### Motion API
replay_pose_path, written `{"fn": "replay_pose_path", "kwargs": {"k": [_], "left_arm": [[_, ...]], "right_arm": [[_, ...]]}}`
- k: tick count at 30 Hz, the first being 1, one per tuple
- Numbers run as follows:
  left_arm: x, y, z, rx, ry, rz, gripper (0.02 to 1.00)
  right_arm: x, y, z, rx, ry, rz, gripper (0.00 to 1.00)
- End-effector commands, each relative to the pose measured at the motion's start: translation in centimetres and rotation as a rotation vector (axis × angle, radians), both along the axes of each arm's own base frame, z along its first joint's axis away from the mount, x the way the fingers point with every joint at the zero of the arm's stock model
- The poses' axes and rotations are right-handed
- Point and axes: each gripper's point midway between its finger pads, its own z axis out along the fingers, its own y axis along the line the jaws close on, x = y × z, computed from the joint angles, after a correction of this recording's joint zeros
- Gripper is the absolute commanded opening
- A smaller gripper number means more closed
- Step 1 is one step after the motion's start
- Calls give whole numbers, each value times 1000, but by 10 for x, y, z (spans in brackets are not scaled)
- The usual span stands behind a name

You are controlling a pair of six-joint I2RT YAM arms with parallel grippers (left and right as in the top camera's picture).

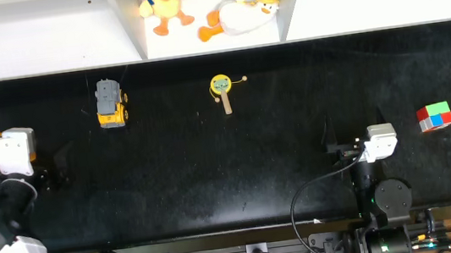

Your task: Store Toys

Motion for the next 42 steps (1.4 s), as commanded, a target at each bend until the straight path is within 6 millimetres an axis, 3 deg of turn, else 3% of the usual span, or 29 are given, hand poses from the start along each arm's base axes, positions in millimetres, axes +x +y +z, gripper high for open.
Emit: {"fn": "replay_pose_path", "kwargs": {"k": [1,6,10,16,20,25,30,42], "left_arm": [[-10,18,2,91,21,17,991],[-30,50,-10,141,101,127,991],[-39,73,-8,177,132,179,991],[-45,109,-2,157,157,254,993],[-35,130,-19,102,194,251,996],[-23,134,-36,81,211,217,996],[-14,130,-37,50,171,182,998],[14,143,-47,60,124,168,998]], "right_arm": [[0,2,-3,0,-2,12,996],[0,2,-3,0,-2,12,996],[0,2,-3,0,-2,12,996],[0,2,-3,0,-2,12,996],[0,2,-3,0,-2,12,993],[0,2,-3,0,-2,12,996],[0,2,-3,0,-2,12,996],[0,2,-3,0,-2,12,993]]}}
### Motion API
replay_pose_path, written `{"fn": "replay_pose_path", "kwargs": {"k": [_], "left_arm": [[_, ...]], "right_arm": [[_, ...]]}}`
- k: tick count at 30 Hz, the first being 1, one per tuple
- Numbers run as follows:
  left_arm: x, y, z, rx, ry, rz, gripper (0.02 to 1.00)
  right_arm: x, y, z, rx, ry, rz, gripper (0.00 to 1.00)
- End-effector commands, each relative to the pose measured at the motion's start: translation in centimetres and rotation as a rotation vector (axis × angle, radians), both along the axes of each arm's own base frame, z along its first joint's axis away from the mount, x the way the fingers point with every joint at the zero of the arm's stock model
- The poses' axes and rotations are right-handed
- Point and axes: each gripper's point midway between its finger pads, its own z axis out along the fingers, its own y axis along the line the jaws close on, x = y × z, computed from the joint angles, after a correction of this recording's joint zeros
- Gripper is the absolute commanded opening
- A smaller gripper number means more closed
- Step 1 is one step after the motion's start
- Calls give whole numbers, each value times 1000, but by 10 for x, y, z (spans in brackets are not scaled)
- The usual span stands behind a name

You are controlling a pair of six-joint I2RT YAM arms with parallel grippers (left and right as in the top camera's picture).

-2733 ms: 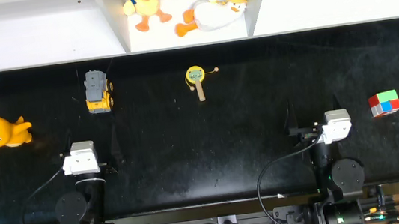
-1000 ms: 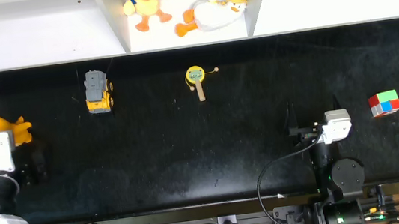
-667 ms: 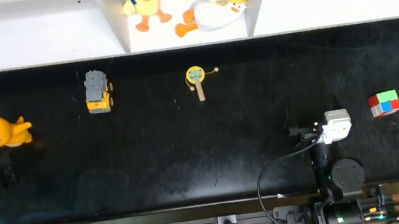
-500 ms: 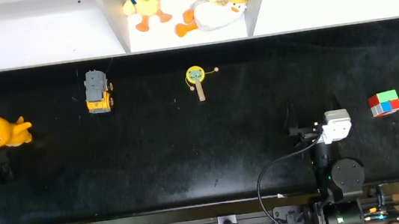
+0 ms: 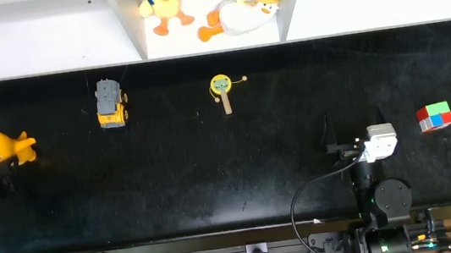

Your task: Store Toys

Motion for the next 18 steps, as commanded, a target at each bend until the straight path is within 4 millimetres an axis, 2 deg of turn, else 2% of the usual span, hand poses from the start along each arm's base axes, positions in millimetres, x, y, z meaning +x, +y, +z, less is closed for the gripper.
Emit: {"fn": "replay_pose_path", "kwargs": {"k": [1,10,11,12,13,15,18], "left_arm": [[20,1,8,-3,-49,-20,998],[28,4,2,7,-50,-28,982],[28,4,3,10,-52,-28,904],[29,5,3,13,-54,-28,770],[29,5,3,14,-54,-28,560],[29,5,3,13,-54,-28,209],[29,4,3,12,-54,-28,80]], "right_arm": [[0,2,-3,1,-2,11,996],[0,2,-3,1,-2,11,996],[0,2,-3,1,-2,11,996],[0,2,-3,1,-2,11,996],[0,2,-3,1,-1,12,996],[0,2,-3,1,-2,11,996],[0,2,-3,1,-2,12,996]]}}
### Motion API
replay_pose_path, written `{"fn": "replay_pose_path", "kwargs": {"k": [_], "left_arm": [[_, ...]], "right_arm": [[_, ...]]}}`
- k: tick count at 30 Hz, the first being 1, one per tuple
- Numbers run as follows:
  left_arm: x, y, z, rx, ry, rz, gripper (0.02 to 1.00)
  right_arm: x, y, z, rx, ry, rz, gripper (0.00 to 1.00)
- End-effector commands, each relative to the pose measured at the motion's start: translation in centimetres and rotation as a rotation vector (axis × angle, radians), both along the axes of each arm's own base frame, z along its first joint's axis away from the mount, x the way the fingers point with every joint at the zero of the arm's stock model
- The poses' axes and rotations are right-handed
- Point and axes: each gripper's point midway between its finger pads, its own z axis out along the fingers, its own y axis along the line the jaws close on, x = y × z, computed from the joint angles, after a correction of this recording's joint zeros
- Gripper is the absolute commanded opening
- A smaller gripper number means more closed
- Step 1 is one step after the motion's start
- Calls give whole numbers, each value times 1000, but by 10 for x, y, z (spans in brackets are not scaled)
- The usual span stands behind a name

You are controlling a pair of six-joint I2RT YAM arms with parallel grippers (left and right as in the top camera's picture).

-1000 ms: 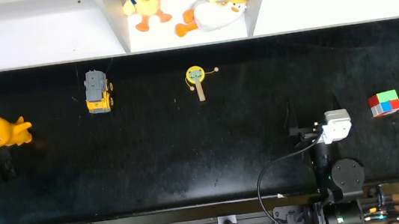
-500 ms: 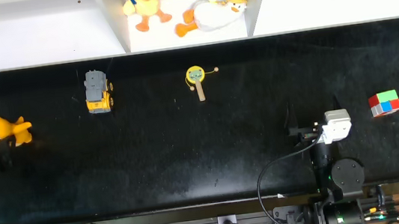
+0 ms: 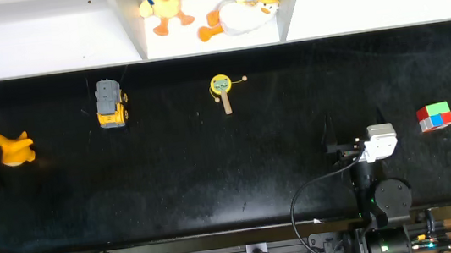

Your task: Store Toys

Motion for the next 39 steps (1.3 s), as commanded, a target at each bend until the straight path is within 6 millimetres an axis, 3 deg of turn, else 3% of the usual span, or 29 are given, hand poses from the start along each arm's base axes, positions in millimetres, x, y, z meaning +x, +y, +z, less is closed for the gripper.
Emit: {"fn": "replay_pose_path", "kwargs": {"k": [1,5,10,15,22,28,39], "left_arm": [[5,2,6,-6,-18,0,66],[6,-1,13,-66,-39,40,36],[2,-6,42,-77,-87,100,36],[-10,4,61,-35,-52,298,38],[33,-25,74,-56,-83,370,51],[72,-43,102,-81,-225,403,64],[77,-28,123,-31,-302,521,66]], "right_arm": [[0,2,-3,0,-2,11,996],[0,2,-3,0,-2,12,996],[0,2,-3,0,-2,12,996],[0,2,-3,0,-2,11,996],[0,2,-3,0,-2,11,996],[0,2,-3,0,-2,12,996],[0,2,-3,0,-2,11,996]]}}
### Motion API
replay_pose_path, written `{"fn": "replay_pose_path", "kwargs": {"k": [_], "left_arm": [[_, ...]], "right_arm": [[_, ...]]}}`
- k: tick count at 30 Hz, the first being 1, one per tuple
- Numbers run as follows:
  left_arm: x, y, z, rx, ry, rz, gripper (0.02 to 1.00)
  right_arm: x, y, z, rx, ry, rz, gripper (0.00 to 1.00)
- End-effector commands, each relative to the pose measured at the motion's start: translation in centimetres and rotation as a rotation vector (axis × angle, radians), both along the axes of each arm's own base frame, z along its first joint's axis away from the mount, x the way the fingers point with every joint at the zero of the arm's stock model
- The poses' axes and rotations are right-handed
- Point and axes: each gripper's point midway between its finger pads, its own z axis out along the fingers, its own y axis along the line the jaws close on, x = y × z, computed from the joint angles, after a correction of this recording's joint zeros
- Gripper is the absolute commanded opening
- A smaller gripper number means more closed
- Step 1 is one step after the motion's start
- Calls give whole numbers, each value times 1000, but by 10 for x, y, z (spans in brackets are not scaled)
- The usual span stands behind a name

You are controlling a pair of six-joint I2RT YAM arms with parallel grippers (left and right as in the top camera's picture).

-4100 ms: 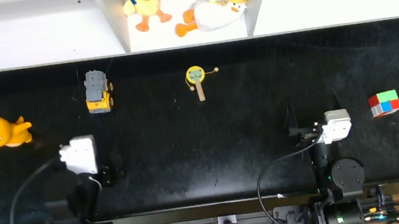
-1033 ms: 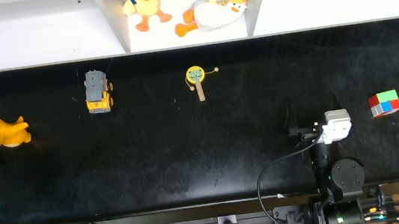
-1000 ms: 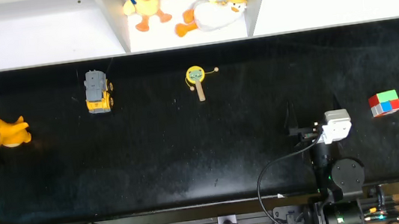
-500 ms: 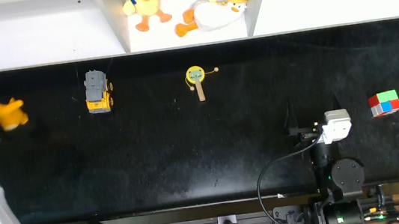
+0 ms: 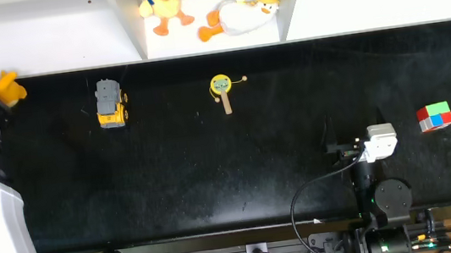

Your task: Store Toys

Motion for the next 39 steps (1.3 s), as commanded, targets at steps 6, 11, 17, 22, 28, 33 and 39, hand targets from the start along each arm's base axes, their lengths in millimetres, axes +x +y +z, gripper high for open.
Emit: {"fn": "replay_pose_path", "kwargs": {"k": [6,11,17,22,28,33,39], "left_arm": [[9,23,25,28,-26,103,66],[36,17,29,15,0,62,64],[64,12,22,8,21,23,60],[75,13,14,25,40,2,45],[78,14,18,34,22,0,36],[84,4,19,78,32,-48,38],[86,-2,19,109,47,-91,36]], "right_arm": [[0,2,-3,0,-2,11,996],[0,2,-3,0,-2,11,996],[0,2,-3,0,-2,11,996],[0,2,-3,0,-2,12,996],[0,2,-3,0,-1,11,996],[0,2,-3,0,-2,11,996],[0,2,-3,0,-2,11,996]]}}
